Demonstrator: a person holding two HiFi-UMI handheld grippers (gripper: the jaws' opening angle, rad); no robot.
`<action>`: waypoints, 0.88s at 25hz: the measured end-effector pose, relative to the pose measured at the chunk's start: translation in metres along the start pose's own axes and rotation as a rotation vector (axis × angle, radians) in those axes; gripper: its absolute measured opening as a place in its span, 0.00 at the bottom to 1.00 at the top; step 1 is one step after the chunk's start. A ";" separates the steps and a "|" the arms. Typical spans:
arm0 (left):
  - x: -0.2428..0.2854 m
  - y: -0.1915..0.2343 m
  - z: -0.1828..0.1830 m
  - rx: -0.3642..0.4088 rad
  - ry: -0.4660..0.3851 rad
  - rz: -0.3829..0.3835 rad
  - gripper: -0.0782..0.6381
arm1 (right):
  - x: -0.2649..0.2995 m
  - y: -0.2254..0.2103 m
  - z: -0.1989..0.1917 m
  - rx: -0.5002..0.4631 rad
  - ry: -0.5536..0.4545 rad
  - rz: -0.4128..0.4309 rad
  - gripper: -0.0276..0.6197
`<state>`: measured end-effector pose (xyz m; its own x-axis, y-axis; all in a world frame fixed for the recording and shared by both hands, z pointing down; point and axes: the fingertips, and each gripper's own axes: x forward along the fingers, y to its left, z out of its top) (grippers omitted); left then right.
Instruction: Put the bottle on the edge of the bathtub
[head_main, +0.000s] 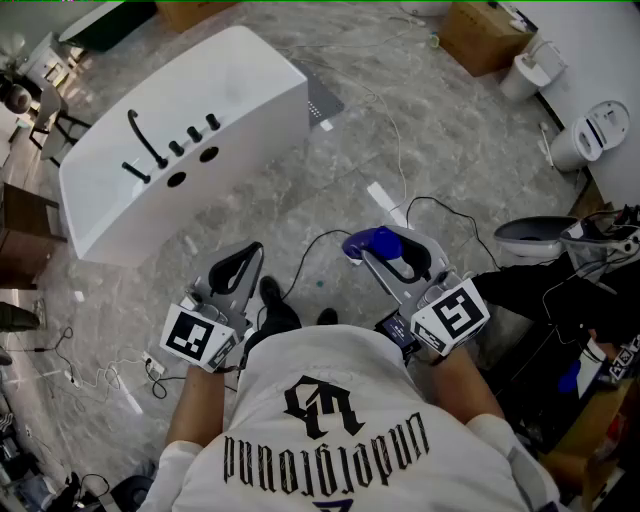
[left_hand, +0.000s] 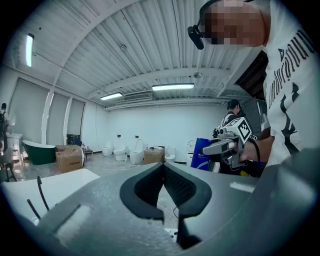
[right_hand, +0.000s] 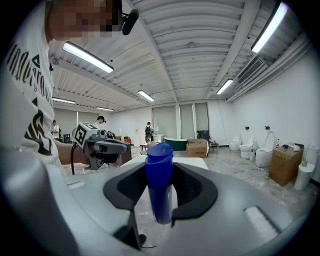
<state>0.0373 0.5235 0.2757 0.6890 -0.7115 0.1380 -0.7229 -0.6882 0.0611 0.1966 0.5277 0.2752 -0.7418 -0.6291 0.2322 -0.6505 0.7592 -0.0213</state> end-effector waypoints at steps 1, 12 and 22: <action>-0.001 0.001 0.000 -0.001 0.000 0.001 0.12 | 0.001 0.001 0.000 -0.001 0.001 -0.001 0.28; -0.006 0.019 -0.007 -0.024 0.005 -0.004 0.12 | 0.018 0.004 0.001 0.021 0.009 -0.008 0.28; -0.015 0.092 -0.006 -0.028 -0.023 -0.005 0.12 | 0.089 0.006 0.018 0.011 0.015 -0.012 0.28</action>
<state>-0.0397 0.4715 0.2849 0.6936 -0.7112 0.1147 -0.7202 -0.6879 0.0896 0.1241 0.4731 0.2781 -0.7317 -0.6353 0.2470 -0.6610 0.7498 -0.0292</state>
